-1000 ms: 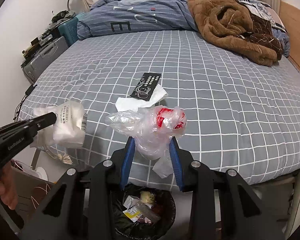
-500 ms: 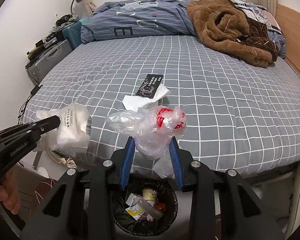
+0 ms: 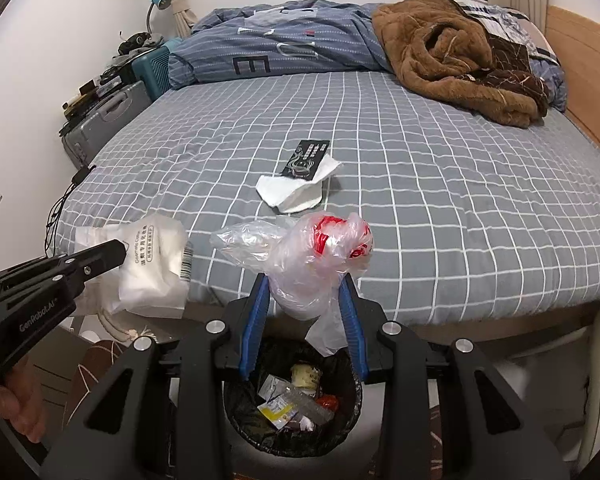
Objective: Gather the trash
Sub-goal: 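Lift the white packaging bag and clear plastic bag and carry them toward the bin, then open the right tool over the bin while the left tool releases the white packaging bag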
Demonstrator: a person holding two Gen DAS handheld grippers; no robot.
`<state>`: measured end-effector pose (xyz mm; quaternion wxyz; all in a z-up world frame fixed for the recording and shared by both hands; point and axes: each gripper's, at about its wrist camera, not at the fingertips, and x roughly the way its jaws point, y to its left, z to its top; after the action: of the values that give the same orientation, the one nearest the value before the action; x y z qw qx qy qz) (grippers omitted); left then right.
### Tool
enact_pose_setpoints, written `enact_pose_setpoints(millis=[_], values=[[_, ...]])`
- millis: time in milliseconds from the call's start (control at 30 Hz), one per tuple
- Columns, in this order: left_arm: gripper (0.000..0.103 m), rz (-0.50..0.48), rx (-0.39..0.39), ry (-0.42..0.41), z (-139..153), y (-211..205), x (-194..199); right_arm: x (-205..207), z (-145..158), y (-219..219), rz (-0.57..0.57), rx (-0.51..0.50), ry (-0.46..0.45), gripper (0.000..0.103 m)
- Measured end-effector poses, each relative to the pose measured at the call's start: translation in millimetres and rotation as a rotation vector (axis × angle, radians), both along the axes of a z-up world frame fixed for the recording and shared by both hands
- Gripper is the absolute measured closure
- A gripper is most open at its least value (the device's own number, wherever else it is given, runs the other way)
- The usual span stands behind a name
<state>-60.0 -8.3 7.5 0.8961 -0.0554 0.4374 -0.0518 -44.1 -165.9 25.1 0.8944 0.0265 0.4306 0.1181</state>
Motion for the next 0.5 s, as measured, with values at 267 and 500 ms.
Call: enact_pose_setpoints(millis=[267,500], values=[[0.103,-0.006,-0.008,0.016,-13,-5,-12,-11,-18,-2,0.002,0.001,0.036,0.068],[0.103,0.004,-0.018,0.023,-29,-8,-27,-22,-31,-2,0.011,0.001,0.065,0.069]])
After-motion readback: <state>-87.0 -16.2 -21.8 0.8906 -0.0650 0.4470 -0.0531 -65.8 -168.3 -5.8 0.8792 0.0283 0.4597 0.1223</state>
